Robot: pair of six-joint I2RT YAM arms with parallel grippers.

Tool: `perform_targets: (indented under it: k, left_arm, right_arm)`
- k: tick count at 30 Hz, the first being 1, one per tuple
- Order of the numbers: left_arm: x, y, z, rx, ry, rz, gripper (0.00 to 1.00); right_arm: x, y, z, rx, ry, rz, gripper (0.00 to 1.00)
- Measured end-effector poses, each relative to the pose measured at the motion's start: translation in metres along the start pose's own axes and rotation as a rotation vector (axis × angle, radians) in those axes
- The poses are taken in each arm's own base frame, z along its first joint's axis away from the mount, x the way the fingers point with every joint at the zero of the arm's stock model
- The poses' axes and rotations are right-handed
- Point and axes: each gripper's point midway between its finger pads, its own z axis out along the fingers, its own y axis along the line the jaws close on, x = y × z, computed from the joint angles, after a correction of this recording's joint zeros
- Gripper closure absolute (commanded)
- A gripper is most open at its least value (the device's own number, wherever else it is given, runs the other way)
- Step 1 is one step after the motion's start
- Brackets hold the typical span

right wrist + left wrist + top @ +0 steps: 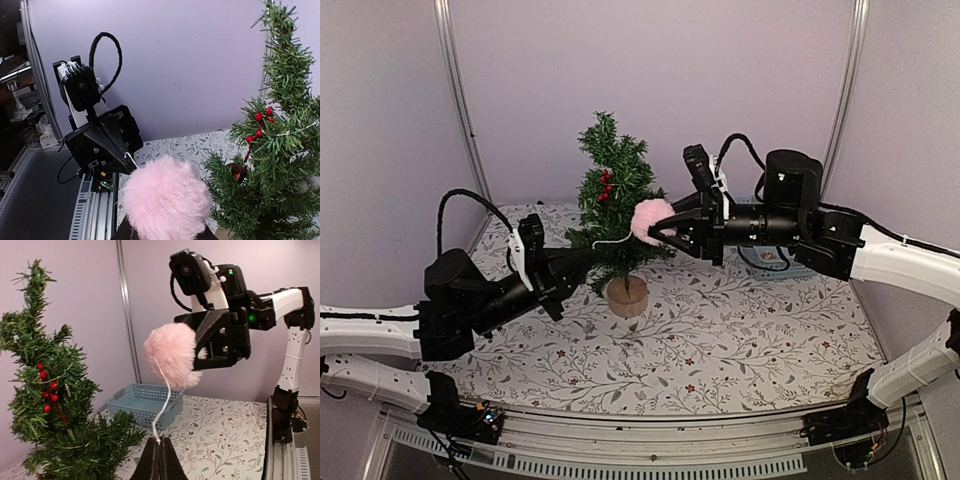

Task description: Decorate the small christmas tree

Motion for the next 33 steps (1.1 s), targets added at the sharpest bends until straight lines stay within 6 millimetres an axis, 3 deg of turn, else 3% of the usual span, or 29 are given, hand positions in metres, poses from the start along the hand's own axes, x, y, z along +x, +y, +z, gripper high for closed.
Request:
perform_targets:
  k: [6,12,16,22,33]
  left_arm:
    - [0.011,0.043,-0.005,-0.16,0.052,-0.068,1.0]
    - [0.024,0.067,0.004,-0.249,0.125,-0.114,1.0]
    - [0.031,0.083,0.011,-0.304,0.166,-0.14,1.0]
    - [0.044,0.096,0.019,-0.35,0.221,-0.165,1.0]
    - [0.076,0.094,0.012,-0.358,0.359,-0.175,1.0]
  right_arm:
    - [0.018,-0.027,0.01,0.119,0.035,0.064,1.0]
    - [0.034,-0.051,0.02,0.217,0.073,0.126,1.0]
    - [0.033,-0.064,0.021,0.284,0.08,0.144,1.0]
    - [0.028,-0.072,0.022,0.327,0.086,0.147,1.0]
    - [0.062,-0.069,0.033,0.356,0.204,0.143,1.0]
